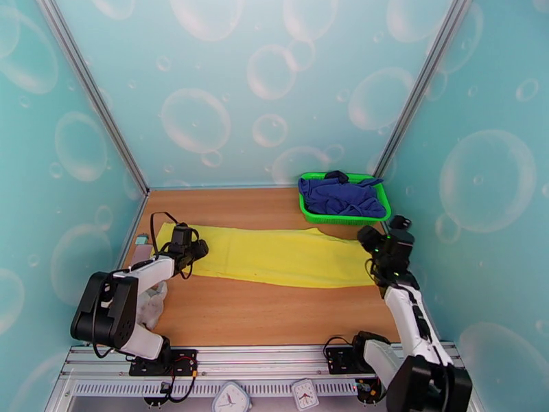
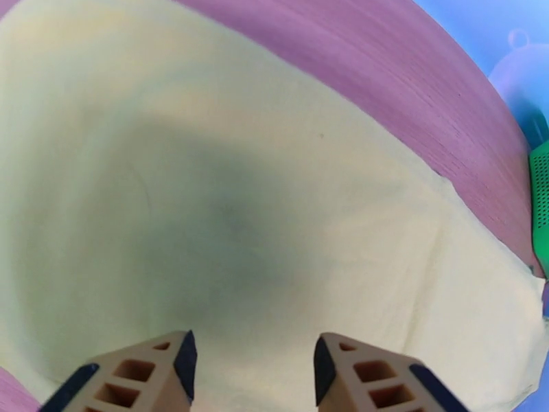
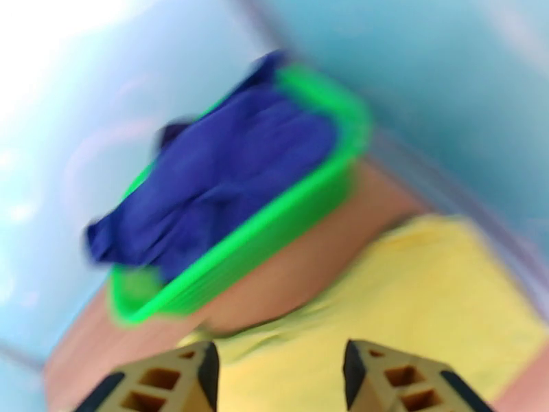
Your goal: Fold and stack the trousers
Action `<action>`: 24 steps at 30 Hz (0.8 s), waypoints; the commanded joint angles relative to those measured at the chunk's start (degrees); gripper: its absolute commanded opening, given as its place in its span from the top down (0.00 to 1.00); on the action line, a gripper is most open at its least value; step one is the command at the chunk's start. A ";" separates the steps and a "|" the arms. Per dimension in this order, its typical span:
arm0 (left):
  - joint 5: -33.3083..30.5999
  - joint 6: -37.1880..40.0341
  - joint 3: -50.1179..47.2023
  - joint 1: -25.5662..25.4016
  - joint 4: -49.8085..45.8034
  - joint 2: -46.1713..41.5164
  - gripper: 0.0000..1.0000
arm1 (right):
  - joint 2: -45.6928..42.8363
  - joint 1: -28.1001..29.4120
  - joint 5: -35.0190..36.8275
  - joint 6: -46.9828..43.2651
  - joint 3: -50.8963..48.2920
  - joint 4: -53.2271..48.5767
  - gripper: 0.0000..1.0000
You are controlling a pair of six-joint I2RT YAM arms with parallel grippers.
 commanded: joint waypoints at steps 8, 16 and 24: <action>-5.41 4.42 10.24 6.66 -7.09 5.82 0.45 | 35.80 17.73 -12.01 10.79 7.20 13.64 0.55; -5.72 5.74 11.50 13.53 -6.92 9.37 0.42 | 36.61 7.65 -10.56 7.01 3.27 7.08 0.55; 3.55 15.22 22.74 18.15 -13.35 20.53 0.31 | 36.49 6.73 -12.57 5.12 4.04 6.91 0.55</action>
